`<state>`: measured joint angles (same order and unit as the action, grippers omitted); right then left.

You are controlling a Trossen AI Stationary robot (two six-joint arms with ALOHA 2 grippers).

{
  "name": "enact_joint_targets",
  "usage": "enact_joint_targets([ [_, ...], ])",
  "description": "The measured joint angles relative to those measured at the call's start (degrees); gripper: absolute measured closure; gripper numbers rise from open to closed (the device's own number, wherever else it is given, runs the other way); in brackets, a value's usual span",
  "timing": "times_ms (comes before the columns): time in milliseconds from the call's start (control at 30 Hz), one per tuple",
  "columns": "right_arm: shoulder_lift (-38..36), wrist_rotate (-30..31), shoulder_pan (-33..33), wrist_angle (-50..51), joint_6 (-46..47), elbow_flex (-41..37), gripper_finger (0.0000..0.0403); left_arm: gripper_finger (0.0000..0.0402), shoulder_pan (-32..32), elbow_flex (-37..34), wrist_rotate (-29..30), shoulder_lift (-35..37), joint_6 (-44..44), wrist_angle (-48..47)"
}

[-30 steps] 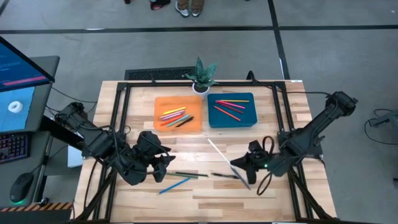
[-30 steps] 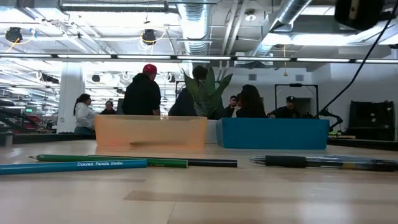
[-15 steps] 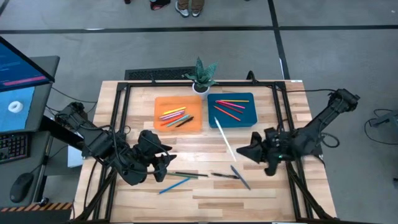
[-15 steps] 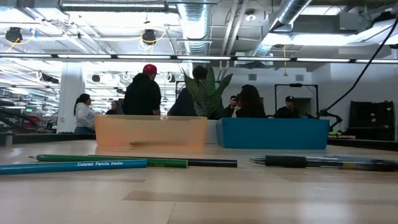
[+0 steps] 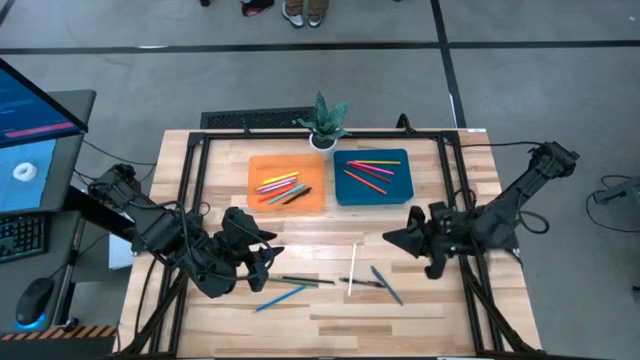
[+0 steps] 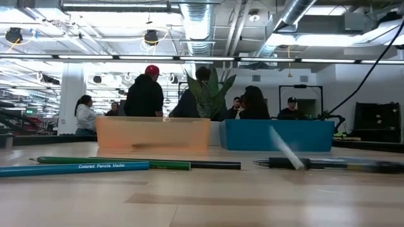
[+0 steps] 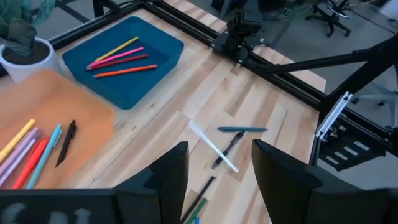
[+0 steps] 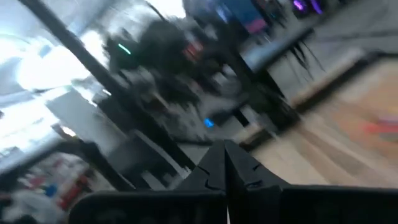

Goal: Sort pens & pencils
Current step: Put the white pencil into the blue bin

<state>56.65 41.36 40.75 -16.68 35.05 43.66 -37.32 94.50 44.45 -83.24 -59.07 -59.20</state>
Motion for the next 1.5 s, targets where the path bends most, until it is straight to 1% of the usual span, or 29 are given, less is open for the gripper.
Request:
enact_joint_targets([
  [67,0.1,1.0,-0.2,6.9,5.1,0.0,0.0395,0.0235,0.0,0.0,-0.1,0.0,0.0,-0.1],
  [167,2.1,0.8,-1.9,16.7,13.7,0.6,0.0395,0.0235,0.0,0.0,-0.6,0.0,0.0,-0.2],
  [267,4.7,-2.2,-3.8,27.6,19.0,3.3,0.0391,0.0235,0.0,0.0,-1.1,0.0,0.0,-0.2],
  [333,7.3,-6.3,-5.8,34.5,22.3,6.0,0.0384,0.0235,0.0,0.0,-1.8,0.0,0.0,-0.3],
  [400,10.5,-10.9,-7.9,42.0,23.6,8.5,0.0375,0.0235,0.0,0.0,-2.0,0.0,-0.1,-0.3],
  [467,13.8,-15.3,-10.2,46.9,23.1,11.4,0.0362,0.0235,0.0,0.0,-2.0,0.0,-0.1,-0.3],
  [567,19.2,-21.9,-12.9,52.7,19.6,14.9,0.0337,0.0235,0.0,0.0,-2.0,0.0,-0.5,-0.3],
  [633,22.9,-24.9,-14.4,54.4,17.5,17.0,0.0319,0.0235,0.0,0.0,-2.0,0.0,-0.6,-0.3],
  [733,28.0,-26.4,-16.3,55.9,16.8,19.9,0.0289,0.0235,0.0,0.0,-2.1,0.0,-0.6,-0.4],
  [867,35.4,-27.5,-18.4,55.7,19.1,23.5,0.0250,0.0235,0.0,0.0,-2.1,0.0,-0.6,-0.4],
  [1000,43.3,-30.2,-19.5,55.7,21.7,27.7,0.0224,0.0235,0.0,0.0,-2.5,0.0,-1.2,-0.4],
  [1133,50.5,-33.0,-20.9,55.8,22.5,31.7,0.0214,0.0235,0.0,0.0,-3.8,0.0,-2.2,-0.5],
  [1267,55.7,-36.1,-22.6,56.6,23.0,34.8,0.0214,0.0235,0.0,0.0,-5.1,0.0,-3.2,-0.4],
  [1367,57.7,-37.1,-23.8,57.2,23.1,36.2,0.0213,0.0235,0.0,0.0,-5.1,0.0,-3.6,-0.4],
  [1500,58.1,-37.3,-25.6,57.7,23.5,36.5,0.0214,0.0235,0.0,0.0,-5.1,0.0,-4.6,-0.4],
])
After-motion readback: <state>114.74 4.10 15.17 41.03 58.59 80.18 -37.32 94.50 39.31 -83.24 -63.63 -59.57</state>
